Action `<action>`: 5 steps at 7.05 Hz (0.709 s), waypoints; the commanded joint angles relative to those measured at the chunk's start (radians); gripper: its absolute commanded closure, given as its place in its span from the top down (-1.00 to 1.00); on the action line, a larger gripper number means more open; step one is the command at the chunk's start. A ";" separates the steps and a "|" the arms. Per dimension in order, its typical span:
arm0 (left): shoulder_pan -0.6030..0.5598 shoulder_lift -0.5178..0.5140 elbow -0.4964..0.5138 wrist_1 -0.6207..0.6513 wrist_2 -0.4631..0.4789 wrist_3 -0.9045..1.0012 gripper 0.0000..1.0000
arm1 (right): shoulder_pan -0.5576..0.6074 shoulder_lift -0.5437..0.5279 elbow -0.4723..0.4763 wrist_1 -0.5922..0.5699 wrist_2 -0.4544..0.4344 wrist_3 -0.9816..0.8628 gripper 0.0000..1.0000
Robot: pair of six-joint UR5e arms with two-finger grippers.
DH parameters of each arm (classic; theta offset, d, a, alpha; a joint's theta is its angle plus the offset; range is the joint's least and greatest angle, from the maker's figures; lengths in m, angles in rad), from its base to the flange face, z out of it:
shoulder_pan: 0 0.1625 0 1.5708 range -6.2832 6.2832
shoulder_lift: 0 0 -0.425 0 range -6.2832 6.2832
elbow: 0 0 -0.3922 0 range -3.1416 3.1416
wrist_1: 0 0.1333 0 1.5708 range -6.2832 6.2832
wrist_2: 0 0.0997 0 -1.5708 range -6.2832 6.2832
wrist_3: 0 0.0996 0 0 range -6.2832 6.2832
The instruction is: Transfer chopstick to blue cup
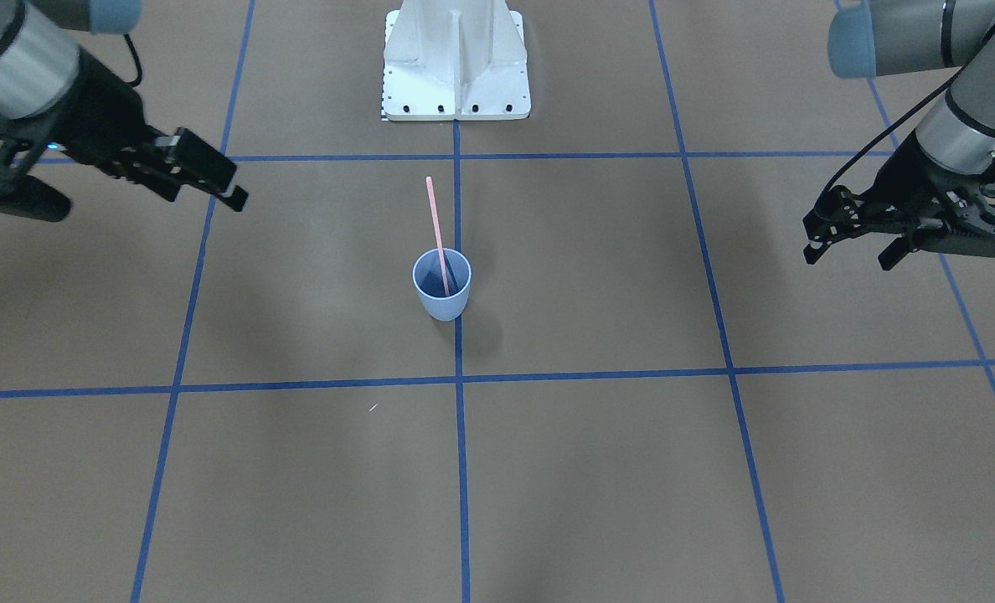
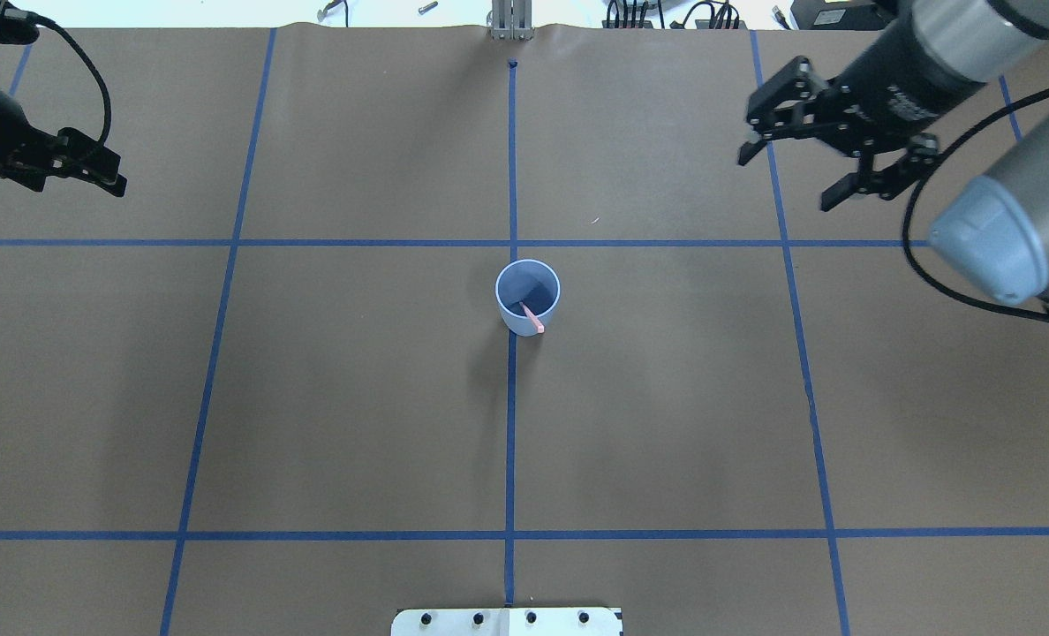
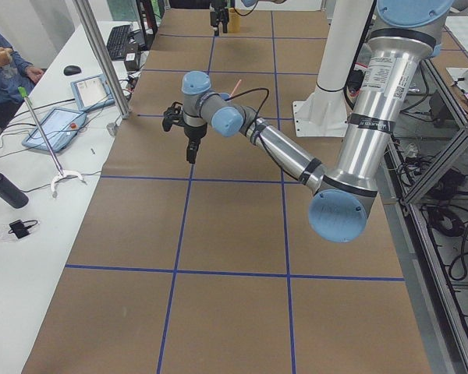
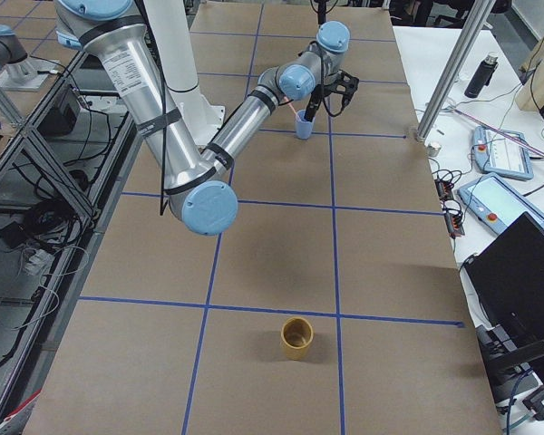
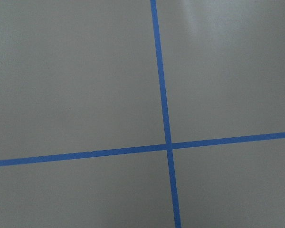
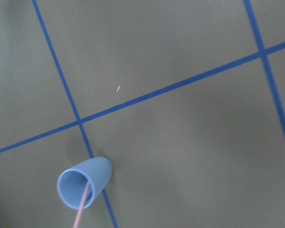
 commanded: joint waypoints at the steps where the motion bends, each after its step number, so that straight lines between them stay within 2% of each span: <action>1: -0.014 0.003 0.000 0.004 0.001 0.046 0.97 | 0.157 -0.240 0.011 0.003 0.001 -0.435 1.00; 3: -0.063 0.052 -0.002 0.006 0.001 0.166 0.96 | 0.306 -0.394 -0.034 0.006 -0.016 -0.887 1.00; 4: -0.098 0.091 0.000 0.004 0.001 0.273 0.96 | 0.364 -0.409 -0.078 0.006 -0.046 -1.023 1.00; 5: -0.139 0.127 0.002 0.004 -0.001 0.369 0.96 | 0.374 -0.429 -0.091 0.008 -0.097 -1.085 1.00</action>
